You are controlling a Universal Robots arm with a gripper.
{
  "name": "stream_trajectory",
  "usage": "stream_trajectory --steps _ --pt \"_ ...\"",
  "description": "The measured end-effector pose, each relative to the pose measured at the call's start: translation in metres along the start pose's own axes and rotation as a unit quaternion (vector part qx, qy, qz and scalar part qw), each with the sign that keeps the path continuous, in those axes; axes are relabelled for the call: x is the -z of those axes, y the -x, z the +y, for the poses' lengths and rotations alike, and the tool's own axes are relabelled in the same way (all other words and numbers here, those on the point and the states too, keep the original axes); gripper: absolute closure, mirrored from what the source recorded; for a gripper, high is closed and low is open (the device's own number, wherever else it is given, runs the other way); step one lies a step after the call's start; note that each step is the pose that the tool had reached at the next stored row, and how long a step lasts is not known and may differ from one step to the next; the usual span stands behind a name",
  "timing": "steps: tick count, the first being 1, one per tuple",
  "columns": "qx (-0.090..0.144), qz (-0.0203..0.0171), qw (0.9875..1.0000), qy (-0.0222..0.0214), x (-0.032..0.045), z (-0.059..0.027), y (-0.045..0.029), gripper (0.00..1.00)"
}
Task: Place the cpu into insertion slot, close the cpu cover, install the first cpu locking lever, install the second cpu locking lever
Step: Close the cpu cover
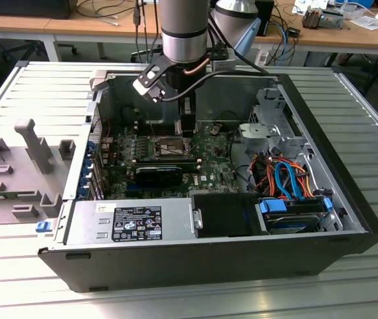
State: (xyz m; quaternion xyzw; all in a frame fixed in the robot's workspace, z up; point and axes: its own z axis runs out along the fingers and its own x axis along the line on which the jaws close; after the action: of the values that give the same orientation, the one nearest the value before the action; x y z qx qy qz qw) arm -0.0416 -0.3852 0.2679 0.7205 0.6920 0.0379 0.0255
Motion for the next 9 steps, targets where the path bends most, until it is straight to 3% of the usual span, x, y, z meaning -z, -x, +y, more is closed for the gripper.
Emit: stream_trajectory --steps 9 --pt "0.0 0.0 1.0 0.0 -0.0001 -0.0022 0.0001 0.45"
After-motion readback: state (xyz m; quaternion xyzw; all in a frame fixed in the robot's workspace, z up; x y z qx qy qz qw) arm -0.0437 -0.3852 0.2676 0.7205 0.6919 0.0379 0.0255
